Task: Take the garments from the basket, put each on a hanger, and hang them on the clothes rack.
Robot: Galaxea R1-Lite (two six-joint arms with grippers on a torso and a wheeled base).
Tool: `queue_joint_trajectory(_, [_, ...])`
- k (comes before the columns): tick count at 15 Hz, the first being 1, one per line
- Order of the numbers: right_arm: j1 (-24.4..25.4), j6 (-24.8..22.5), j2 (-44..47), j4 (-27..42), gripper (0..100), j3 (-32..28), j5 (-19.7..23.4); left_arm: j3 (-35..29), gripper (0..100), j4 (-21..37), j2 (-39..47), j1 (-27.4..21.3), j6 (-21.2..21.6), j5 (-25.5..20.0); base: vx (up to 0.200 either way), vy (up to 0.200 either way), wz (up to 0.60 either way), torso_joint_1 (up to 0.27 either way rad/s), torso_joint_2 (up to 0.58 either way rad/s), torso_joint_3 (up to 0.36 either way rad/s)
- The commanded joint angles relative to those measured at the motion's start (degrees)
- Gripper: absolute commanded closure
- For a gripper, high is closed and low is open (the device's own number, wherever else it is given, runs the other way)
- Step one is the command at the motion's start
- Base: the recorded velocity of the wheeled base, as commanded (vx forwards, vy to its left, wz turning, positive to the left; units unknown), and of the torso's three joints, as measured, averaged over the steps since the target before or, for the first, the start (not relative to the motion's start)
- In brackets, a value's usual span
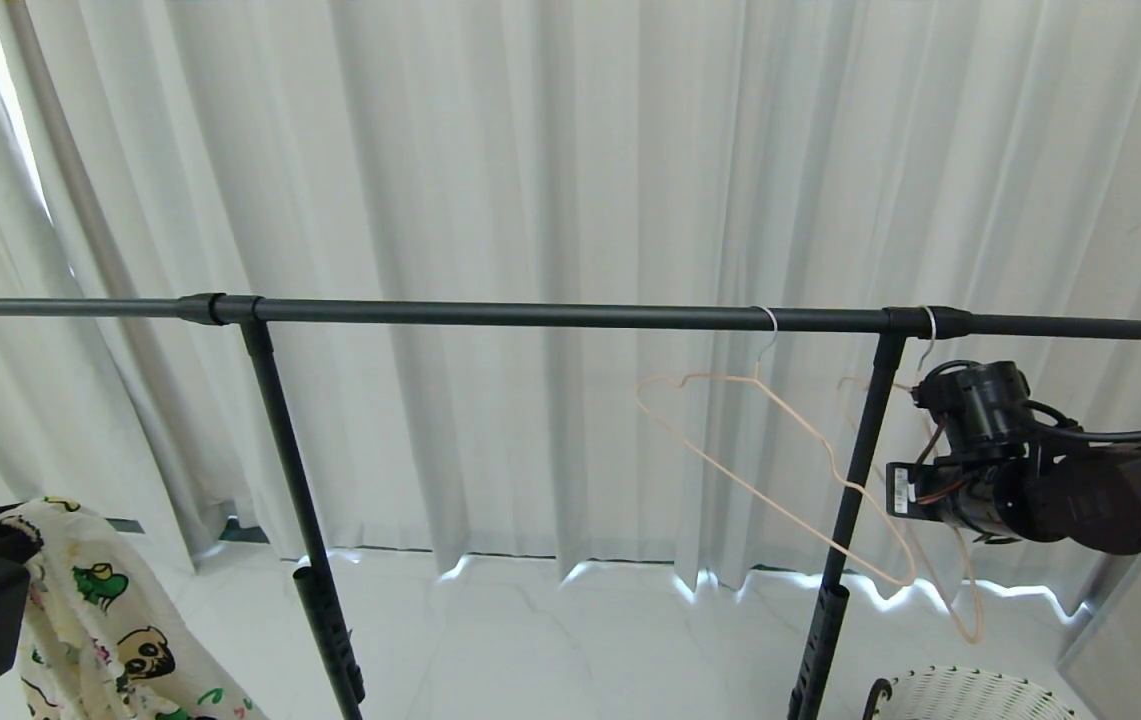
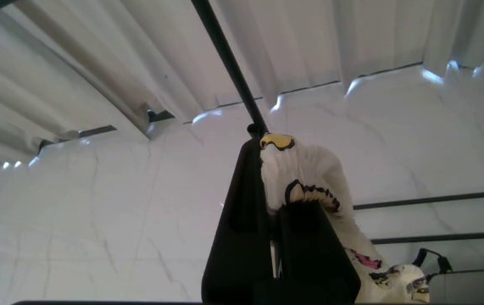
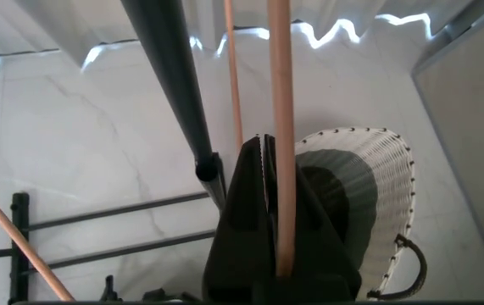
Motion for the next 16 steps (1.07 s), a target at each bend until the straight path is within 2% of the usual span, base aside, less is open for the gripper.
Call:
queue_joint_trajectory(1, [0.20, 0.40, -0.95, -0.21, 100, -0.02, -0.04, 0.00, 100, -0.01, 0.01, -0.01, -0.08, 0.03, 0.000, 0.000, 0.00, 0.000, 0.00, 0.000])
queue_joint_trajectory(10, [1.35, 0.23, -8.51, -0.29, 100, 2.35, -0.56, 0.00, 100, -0.01, -0.78, -0.01, -0.08, 0.03, 0.000, 0.000, 0.00, 0.000, 0.00, 0.000])
queue_joint_trajectory(16, [1.44, -0.39, -17.47, -0.29, 100, 13.08, -0.74, 0.09, 100, -1.50, -1.22, -0.01, 0.19, 0.03, 0.000, 0.000, 0.00, 0.000, 0.00, 0.000])
